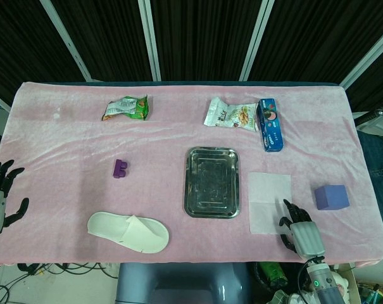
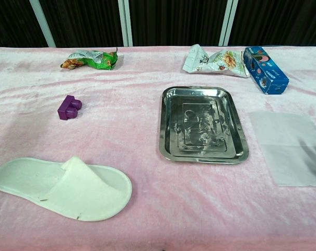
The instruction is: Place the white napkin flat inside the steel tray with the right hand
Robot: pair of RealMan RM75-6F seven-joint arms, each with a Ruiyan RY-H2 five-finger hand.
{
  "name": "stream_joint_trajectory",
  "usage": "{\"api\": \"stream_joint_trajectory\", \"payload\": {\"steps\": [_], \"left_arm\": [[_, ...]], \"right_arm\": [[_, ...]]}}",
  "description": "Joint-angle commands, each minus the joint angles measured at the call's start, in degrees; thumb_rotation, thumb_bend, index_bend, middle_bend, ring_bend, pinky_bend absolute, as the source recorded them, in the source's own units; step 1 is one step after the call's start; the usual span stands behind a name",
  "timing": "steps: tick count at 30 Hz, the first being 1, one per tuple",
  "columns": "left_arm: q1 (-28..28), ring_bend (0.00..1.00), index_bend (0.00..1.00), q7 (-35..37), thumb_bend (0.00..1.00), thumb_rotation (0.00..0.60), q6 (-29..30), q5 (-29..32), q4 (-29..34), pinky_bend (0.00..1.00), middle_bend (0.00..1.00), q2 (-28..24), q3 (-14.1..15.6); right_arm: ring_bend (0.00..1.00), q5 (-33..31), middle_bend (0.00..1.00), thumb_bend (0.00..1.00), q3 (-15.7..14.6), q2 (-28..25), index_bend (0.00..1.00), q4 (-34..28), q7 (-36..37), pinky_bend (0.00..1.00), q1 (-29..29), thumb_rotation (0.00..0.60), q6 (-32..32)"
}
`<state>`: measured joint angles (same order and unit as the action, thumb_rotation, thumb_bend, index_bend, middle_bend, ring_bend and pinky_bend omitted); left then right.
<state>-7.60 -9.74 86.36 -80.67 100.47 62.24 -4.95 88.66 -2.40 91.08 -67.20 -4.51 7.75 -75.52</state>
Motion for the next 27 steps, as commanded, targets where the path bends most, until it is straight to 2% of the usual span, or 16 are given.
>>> {"api": "stream_joint_trajectory", "payload": {"steps": [1, 19, 27], "left_arm": [[0.0, 0.00, 0.19, 0.0, 0.37, 0.600, 0.0, 0.0, 0.0, 0.01, 0.06, 0.0, 0.0], [0.3, 0.00, 0.19, 0.4, 0.37, 0.600, -0.1, 0.0, 0.1, 0.01, 0.06, -0.1, -0.3], [0.4, 0.00, 0.19, 0.3, 0.37, 0.600, -0.2, 0.0, 0.3, 0.01, 0.06, -0.2, -0.4]], "right_arm": [[0.11, 0.0, 0.04, 0.34, 0.0, 0.0, 0.50, -0.1, 0.0, 0.18, 0.1, 0.600, 0.1], [0.12, 0.0, 0.05, 0.35, 0.1, -0.1, 0.60, -1.1, 2.0, 0.18, 0.8, 0.600, 0.9], [0.13, 0.0, 0.05, 0.36, 0.9, 0.4, 0.62, -1.2, 6.2, 0.18, 1.5, 0.600, 0.8]]}}
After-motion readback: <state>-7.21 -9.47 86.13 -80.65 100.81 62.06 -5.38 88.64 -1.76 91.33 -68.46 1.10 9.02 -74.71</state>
